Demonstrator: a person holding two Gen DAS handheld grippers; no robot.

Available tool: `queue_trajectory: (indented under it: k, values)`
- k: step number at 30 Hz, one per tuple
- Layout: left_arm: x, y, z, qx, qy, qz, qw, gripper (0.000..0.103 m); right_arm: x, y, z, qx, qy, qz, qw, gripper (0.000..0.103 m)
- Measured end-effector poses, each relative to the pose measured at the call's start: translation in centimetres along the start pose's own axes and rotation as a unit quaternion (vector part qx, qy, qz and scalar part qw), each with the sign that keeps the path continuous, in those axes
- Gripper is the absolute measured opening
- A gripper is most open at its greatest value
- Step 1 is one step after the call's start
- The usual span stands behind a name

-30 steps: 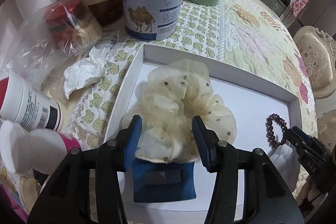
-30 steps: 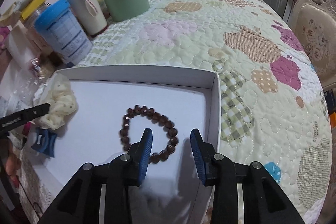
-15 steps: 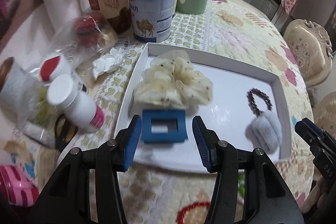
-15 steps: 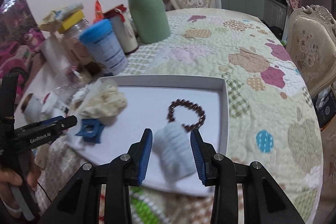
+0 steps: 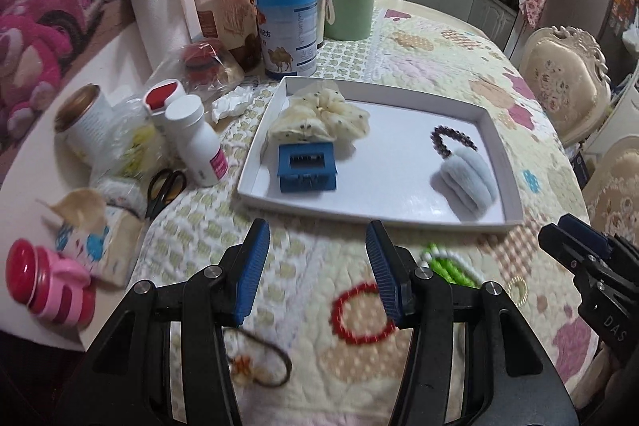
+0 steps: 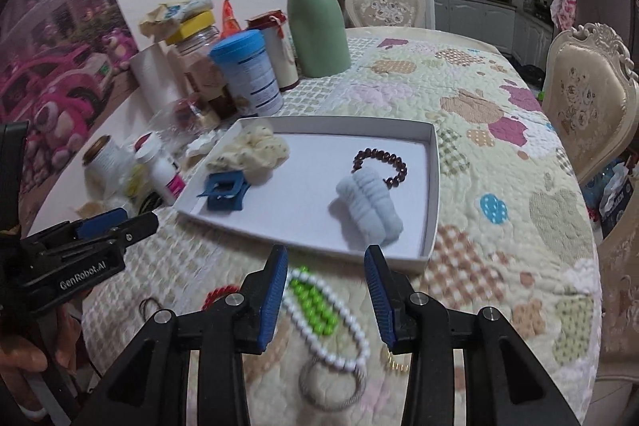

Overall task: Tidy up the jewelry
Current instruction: 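Withdraw both tools from the tray toward the remaining jewelry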

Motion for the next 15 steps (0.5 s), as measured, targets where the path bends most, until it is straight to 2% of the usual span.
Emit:
queue_trajectory:
  k: [8, 15]
  values:
    - [-3.7, -0.5, -3.5, -0.012, -0.009, -0.004, 0.9999, 0.050, -4.1, 1.5, -2.0, -0.014, -0.015, 0.006, 1.000, 0.045]
    - [-6.0, -0.7, -5.6, -0.014, -0.018, -0.002, 0.9997, 0.050, -6.6, 2.8, -3.6, -0.029, -0.022, 0.014, 0.999, 0.046]
Point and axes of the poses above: each gripper's, at about its wrist camera, not at the fingertips, and x roughly the way its jaws point, y to its left, z to its top, the point moved 7 cm from there along x, roughly the way its jaws point, and after that the axes turned 4 degrees about -x, right-handed, at the moved point
